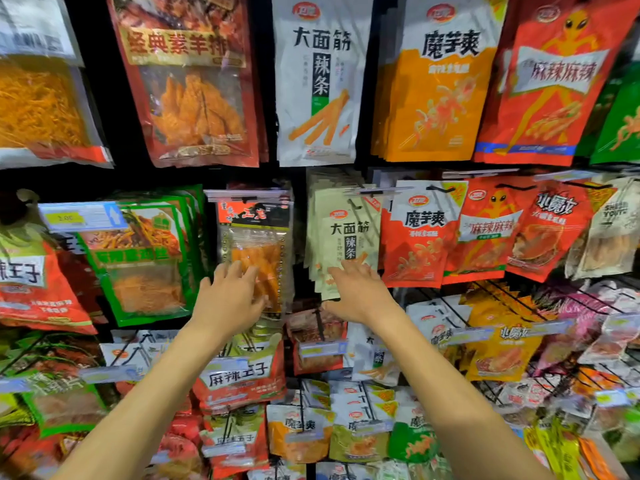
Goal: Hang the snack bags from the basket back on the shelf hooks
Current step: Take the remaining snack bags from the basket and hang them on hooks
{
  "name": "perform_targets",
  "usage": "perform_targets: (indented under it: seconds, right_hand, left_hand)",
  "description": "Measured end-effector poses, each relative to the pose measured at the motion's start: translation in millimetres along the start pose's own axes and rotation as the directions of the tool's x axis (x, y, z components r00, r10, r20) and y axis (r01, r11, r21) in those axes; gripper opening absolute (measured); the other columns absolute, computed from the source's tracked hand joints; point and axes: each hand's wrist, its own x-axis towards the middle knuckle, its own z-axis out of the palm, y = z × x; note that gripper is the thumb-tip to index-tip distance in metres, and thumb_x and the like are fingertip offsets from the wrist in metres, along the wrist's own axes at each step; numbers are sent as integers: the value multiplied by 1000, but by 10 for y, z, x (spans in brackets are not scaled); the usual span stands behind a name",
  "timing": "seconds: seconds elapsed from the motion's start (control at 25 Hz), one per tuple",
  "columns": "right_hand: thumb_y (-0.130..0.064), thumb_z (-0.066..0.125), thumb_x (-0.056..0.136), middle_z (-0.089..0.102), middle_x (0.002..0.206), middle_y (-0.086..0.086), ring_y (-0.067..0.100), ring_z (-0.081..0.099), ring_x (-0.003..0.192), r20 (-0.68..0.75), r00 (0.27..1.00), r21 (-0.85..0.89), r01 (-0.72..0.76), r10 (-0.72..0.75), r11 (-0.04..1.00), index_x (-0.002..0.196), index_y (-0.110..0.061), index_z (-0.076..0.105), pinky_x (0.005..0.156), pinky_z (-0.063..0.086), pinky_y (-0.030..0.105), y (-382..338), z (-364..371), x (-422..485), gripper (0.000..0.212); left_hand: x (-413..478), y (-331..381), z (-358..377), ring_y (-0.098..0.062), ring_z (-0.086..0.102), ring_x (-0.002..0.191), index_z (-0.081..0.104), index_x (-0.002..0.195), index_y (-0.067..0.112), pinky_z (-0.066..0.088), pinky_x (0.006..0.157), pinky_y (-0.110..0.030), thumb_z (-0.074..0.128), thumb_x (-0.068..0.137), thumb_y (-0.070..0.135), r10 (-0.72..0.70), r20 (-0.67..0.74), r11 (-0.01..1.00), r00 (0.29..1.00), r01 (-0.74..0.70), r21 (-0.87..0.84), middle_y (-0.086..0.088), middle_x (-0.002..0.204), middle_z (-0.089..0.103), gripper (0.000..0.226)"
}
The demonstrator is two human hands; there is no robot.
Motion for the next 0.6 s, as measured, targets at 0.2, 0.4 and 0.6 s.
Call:
perform_targets:
  seconds: [0.2,0.4,0.6]
  right_hand:
    - [-46,54,96,20,162,12,33,19,148,-29,999,-5,40,-40,999,151,-18,33,115,29,52,539,-136,-249,65]
    - [-44,54,96,34,153,12,35,35,138,-113,993,67,47,-39,997,146,-16,41,107,40,50,872,-139,-283,60]
    - [-44,51,97,46,139,13,35,42,131,-232,970,205,-30,78,978,141,-11,46,104,41,46,946,-58,-148,55]
  left_hand:
    - [-11,640,-19,-33,35,135,43,141,20,40,103,-48,45,96,52,32,-41,996,999,-28,79,-9,142,47,55]
    - [70,1068,-5,-30,46,128,45,141,21,47,98,-46,48,95,50,-9,-52,979,999,-2,-205,-8,135,55,54]
    - [193,1189,19,-28,49,125,45,140,20,48,93,-40,53,96,45,-95,-69,887,993,53,-459,-7,134,56,51]
